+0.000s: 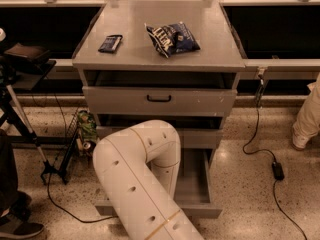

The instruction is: Close bottom drawer

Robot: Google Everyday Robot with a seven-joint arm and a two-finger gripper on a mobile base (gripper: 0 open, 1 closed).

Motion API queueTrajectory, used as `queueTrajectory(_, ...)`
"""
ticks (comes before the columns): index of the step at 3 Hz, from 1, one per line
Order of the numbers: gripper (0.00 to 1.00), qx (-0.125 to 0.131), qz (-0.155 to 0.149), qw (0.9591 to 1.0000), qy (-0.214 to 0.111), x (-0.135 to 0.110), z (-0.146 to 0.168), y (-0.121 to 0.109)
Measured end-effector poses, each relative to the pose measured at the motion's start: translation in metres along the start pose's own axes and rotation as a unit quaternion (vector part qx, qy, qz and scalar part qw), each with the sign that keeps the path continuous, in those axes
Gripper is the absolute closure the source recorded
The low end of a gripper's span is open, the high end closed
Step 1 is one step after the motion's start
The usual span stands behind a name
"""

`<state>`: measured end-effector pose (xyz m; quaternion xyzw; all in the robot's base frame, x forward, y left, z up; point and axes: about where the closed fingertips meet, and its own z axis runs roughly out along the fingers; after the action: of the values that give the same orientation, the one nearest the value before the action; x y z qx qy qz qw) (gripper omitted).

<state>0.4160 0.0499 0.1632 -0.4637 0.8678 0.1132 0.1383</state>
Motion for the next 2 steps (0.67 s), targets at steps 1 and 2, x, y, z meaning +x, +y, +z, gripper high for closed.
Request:
queueTrajectory(1, 0.00, 0.000, 0.000, 1.0000, 0.000, 0.000, 0.000, 0.000)
queueTrajectory(2, 0.00, -0.020, -0.016, 0.9994, -0.023, -0.033, 0.008, 0.014)
